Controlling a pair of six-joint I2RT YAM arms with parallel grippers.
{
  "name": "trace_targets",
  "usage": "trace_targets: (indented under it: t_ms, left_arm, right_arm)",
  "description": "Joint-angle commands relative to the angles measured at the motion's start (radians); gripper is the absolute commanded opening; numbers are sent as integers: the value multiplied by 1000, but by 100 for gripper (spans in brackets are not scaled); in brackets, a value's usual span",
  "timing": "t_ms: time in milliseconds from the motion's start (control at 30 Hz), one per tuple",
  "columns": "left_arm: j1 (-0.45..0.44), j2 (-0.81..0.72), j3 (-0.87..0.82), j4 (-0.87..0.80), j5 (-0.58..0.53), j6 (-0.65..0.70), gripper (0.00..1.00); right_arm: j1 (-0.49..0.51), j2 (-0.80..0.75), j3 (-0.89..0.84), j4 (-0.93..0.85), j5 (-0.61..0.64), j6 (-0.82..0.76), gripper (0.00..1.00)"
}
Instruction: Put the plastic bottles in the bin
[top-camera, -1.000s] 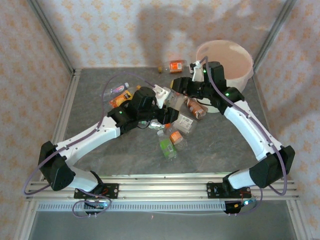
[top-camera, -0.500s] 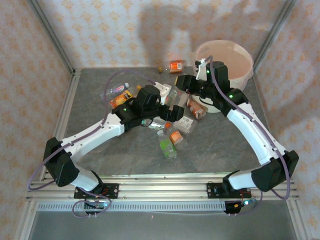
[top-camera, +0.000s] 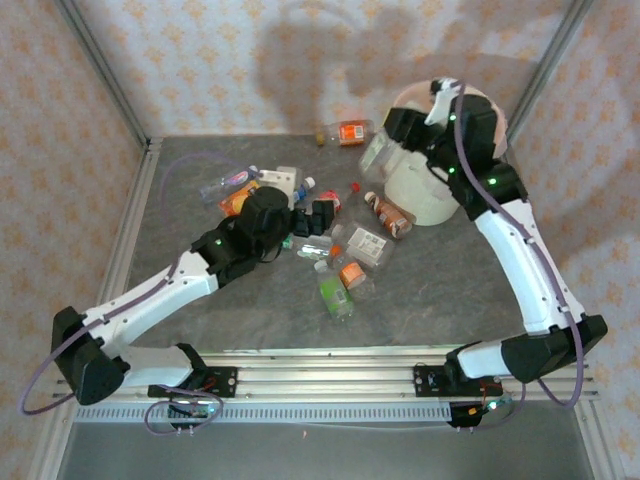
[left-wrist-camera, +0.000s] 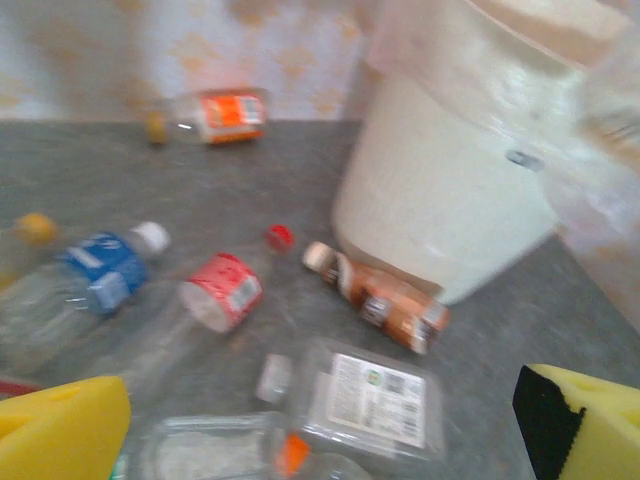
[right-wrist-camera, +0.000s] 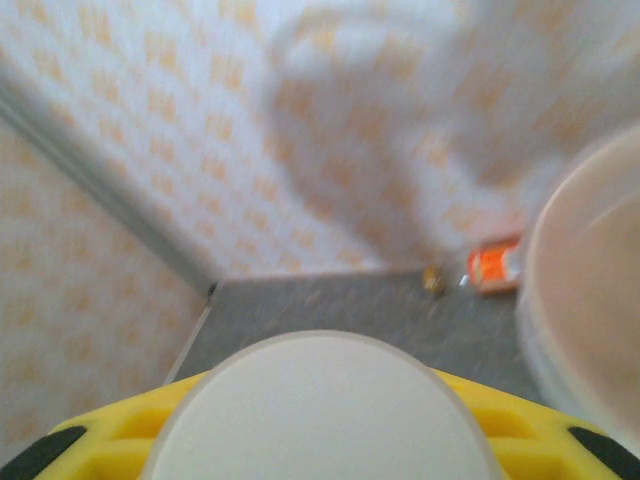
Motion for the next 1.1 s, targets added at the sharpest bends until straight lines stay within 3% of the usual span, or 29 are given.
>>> trace_targets:
  t_ms: [0, 167, 333, 433, 600, 767, 967, 1067]
  left_arm:
    - [6, -37, -33, -66, -237, -78, 100]
    - [11, -68, -56, -143, -306, -121, 100]
    - [17, -80, -78, -178, -370, -184, 100]
    - [24, -89, -99, -147, -348, -170, 100]
    - [25, -102, -115, -130, -348, -154, 100]
    - [31, -100, -115, -173, -373, -180, 100]
    - [37, -93, -111, -206, -365, -197, 100]
    - [39, -96, -118, -202, -357, -197, 100]
  right_arm:
    - [-51, 19, 68, 72, 92, -72, 10]
    - [-145, 85, 197, 91, 103, -94, 10]
    - [-211, 181, 338, -17, 246, -195, 10]
    - [-257, 237, 392, -108, 287, -242, 10]
    - [-344, 301, 396, -210, 190, -258, 10]
    - [-360, 366, 376, -312, 94, -314, 10]
    - [-360, 455, 313, -277, 134, -308, 10]
    - [-359, 523, 343, -323, 84, -312, 15]
